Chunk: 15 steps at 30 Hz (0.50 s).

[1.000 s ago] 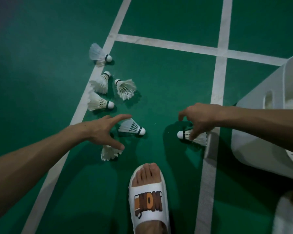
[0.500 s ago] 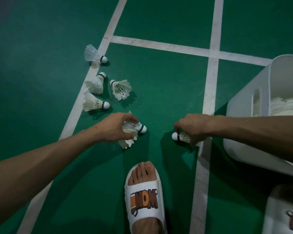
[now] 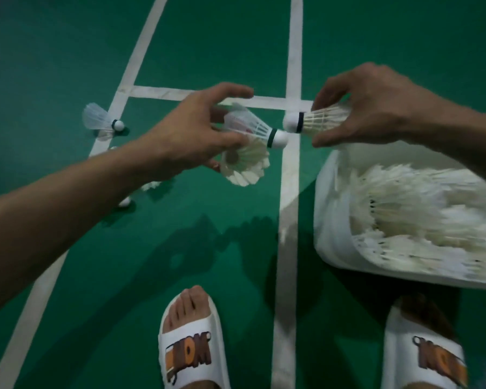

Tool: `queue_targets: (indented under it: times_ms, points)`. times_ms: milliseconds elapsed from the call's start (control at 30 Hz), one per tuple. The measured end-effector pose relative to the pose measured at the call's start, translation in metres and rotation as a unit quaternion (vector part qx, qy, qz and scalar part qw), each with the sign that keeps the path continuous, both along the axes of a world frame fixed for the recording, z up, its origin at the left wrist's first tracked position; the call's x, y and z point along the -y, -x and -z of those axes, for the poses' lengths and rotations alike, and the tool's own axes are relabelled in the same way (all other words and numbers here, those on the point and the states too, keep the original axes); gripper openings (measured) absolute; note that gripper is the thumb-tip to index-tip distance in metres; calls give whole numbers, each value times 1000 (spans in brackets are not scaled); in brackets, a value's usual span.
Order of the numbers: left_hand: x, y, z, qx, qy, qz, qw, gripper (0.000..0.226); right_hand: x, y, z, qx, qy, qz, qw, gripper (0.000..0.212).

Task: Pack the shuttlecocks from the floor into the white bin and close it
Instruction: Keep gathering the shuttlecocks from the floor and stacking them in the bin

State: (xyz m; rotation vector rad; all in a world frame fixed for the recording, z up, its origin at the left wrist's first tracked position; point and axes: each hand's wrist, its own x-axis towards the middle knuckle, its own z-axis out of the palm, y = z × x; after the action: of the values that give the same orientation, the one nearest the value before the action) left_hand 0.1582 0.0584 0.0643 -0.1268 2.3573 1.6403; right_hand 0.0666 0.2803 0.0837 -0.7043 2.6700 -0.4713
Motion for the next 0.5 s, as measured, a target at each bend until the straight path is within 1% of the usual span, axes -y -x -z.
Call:
queue_targets:
  times_ms: [67, 133, 233, 300, 400, 500]
  points:
    - [-20, 13, -14, -19, -7, 11, 1000, 58, -26, 3, -8, -17, 21, 46, 999, 46]
    - [-42, 25, -25, -43, 5, 33, 999, 60, -51, 6, -12, -30, 41, 83, 995, 43]
    - [-76, 43, -38, -76, 37, 66, 994, 64, -85, 10, -14, -33, 53, 114, 992, 43]
    - [-98, 54, -44, -87, 34, 80, 992, 64, -106, 11, -14, -31, 58, 130, 989, 41]
    - [-131, 64, -45, -87, 26, 118, 989, 65, -137, 12, -12, -29, 52, 141, 988, 37]
    - [-157, 67, -34, -63, 44, 182, 980, 64, -167, 7, -8, -7, 18, 140, 990, 36]
